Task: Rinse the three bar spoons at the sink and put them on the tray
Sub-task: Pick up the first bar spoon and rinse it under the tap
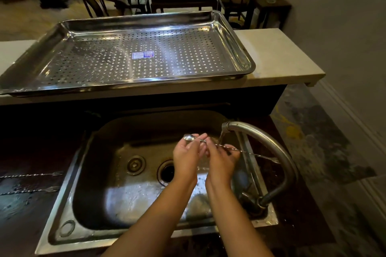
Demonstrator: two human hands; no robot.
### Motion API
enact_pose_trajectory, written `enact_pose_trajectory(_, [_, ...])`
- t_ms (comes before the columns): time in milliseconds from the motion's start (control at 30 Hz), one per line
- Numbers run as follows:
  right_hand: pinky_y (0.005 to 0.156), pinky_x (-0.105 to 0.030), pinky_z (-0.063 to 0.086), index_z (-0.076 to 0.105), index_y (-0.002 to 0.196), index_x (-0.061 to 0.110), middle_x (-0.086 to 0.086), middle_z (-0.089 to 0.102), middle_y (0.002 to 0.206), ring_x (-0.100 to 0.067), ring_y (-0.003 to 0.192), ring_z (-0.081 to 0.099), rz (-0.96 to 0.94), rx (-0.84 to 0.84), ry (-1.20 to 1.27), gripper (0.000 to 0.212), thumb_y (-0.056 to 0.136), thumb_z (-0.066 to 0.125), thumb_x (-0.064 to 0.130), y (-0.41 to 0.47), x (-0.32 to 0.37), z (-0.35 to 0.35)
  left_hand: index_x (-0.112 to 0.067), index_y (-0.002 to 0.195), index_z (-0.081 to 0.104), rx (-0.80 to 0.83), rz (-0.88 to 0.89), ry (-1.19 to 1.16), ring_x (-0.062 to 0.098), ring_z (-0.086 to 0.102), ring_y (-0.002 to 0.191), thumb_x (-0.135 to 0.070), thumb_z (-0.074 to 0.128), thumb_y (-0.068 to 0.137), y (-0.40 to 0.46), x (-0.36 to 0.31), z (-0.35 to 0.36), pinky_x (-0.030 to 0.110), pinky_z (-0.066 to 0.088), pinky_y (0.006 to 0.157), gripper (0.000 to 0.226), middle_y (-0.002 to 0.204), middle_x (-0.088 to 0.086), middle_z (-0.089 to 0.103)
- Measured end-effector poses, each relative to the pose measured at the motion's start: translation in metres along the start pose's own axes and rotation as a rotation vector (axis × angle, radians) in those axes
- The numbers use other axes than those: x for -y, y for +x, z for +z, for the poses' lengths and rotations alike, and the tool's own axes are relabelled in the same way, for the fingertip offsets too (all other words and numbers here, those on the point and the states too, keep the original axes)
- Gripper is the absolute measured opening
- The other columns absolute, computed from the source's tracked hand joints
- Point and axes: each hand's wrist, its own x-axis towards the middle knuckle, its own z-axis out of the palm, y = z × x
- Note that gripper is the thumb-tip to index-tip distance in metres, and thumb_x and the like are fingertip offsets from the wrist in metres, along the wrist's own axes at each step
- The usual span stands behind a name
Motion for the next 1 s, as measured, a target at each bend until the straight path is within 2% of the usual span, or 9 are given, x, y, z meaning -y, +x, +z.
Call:
enact_pose_trajectory(167, [0.050, -0.013, 0.052, 0.057, 0.092, 0.000, -0.009, 0.067, 0.074, -0.006, 0.055, 0.068, 0.086, 0.115, 0.052, 0.005, 0.087, 0.057, 0.002, 0.004, -0.003, 0.012, -0.005, 0.087, 0.059, -0.129, 0.049, -0.020, 0.009, 0.072, 0.072, 0.000, 0.051, 0.090, 0.010, -0.022, -0.020, 0.015, 0.056, 0.060, 0.010, 0.088, 0.008, 0.071])
enact_pose_trajectory(267, [0.050, -0.014, 0.054, 0.059, 0.095, -0.006, -0.015, 0.069, 0.083, -0.009, 0.057, 0.069, 0.125, 0.040, 0.098, 0.014, 0.089, 0.056, 0.005, 0.016, 0.000, -0.003, 0.000, 0.097, 0.056, -0.222, 0.074, -0.053, 0.014, 0.070, 0.077, 0.000, 0.049, 0.092, 0.016, -0.038, -0.040, 0.014, 0.057, 0.062, 0.009, 0.096, 0.013, 0.067])
enact_pose_trajectory(333, [0.048, -0.015, 0.054, 0.055, 0.105, -0.011, -0.019, 0.067, 0.088, -0.010, 0.054, 0.068, 0.144, -0.005, 0.148, 0.022, 0.090, 0.053, 0.005, 0.024, 0.003, -0.011, -0.002, 0.092, 0.056, -0.271, 0.086, -0.029, 0.019, 0.068, 0.085, -0.001, 0.046, 0.093, 0.018, -0.046, -0.052, 0.015, 0.057, 0.067, 0.011, 0.098, 0.014, 0.065])
enact_pose_trajectory(400, [0.048, -0.016, 0.054, 0.048, 0.114, -0.002, -0.017, 0.065, 0.087, -0.010, 0.053, 0.068, 0.141, 0.006, 0.148, 0.025, 0.090, 0.053, 0.002, 0.024, 0.002, -0.012, -0.007, 0.085, 0.056, -0.290, 0.088, 0.001, 0.020, 0.067, 0.088, -0.001, 0.045, 0.094, 0.017, -0.048, -0.058, 0.018, 0.057, 0.070, 0.016, 0.098, 0.013, 0.065])
enact_pose_trajectory(533, [0.054, -0.018, 0.056, 0.035, 0.117, 0.023, -0.016, 0.064, 0.091, -0.014, 0.060, 0.070, 0.080, 0.081, 0.046, 0.055, 0.080, 0.062, -0.008, 0.019, -0.002, -0.008, -0.005, 0.089, 0.056, -0.308, 0.080, 0.008, 0.018, 0.067, 0.086, -0.001, 0.045, 0.094, 0.017, -0.044, -0.063, 0.016, 0.057, 0.068, 0.013, 0.100, 0.014, 0.065])
enact_pose_trajectory(667, [0.049, -0.015, 0.054, 0.052, 0.100, 0.008, -0.012, 0.068, 0.082, -0.014, 0.060, 0.070, 0.050, 0.095, -0.092, 0.010, 0.091, 0.050, 0.004, 0.022, 0.005, -0.013, 0.002, 0.108, 0.050, -0.330, 0.062, -0.088, 0.019, 0.065, 0.087, -0.001, 0.043, 0.095, 0.023, -0.051, -0.076, 0.017, 0.055, 0.071, 0.015, 0.109, 0.018, 0.061])
enact_pose_trajectory(800, [0.043, -0.016, 0.053, 0.054, 0.085, 0.010, -0.013, 0.066, 0.074, -0.011, 0.048, 0.067, 0.085, 0.109, -0.106, 0.018, 0.097, 0.041, 0.010, 0.022, 0.007, -0.017, 0.003, 0.113, 0.051, -0.313, 0.073, -0.086, 0.017, 0.066, 0.089, -0.003, 0.046, 0.094, 0.025, -0.052, -0.086, 0.017, 0.056, 0.072, 0.020, 0.109, 0.017, 0.062])
enact_pose_trajectory(933, [0.043, -0.014, 0.048, 0.063, 0.084, 0.009, -0.002, 0.062, 0.064, -0.005, 0.045, 0.058, 0.048, 0.249, -0.431, 0.010, 0.089, 0.057, 0.016, 0.022, 0.009, -0.023, 0.003, 0.117, 0.050, -0.285, 0.097, -0.108, 0.014, 0.068, 0.091, -0.005, 0.047, 0.094, 0.028, -0.061, -0.100, 0.016, 0.057, 0.073, 0.025, 0.107, 0.012, 0.065])
enact_pose_trajectory(1000, [0.042, -0.014, 0.045, 0.062, 0.076, 0.012, -0.001, 0.058, 0.060, -0.003, 0.043, 0.053, 0.024, 0.257, -0.430, 0.017, 0.090, 0.055, 0.019, 0.022, 0.008, -0.022, 0.001, 0.117, 0.052, -0.254, 0.097, -0.126, 0.012, 0.069, 0.089, -0.006, 0.047, 0.094, 0.027, -0.064, -0.105, 0.016, 0.057, 0.073, 0.024, 0.104, 0.010, 0.066])
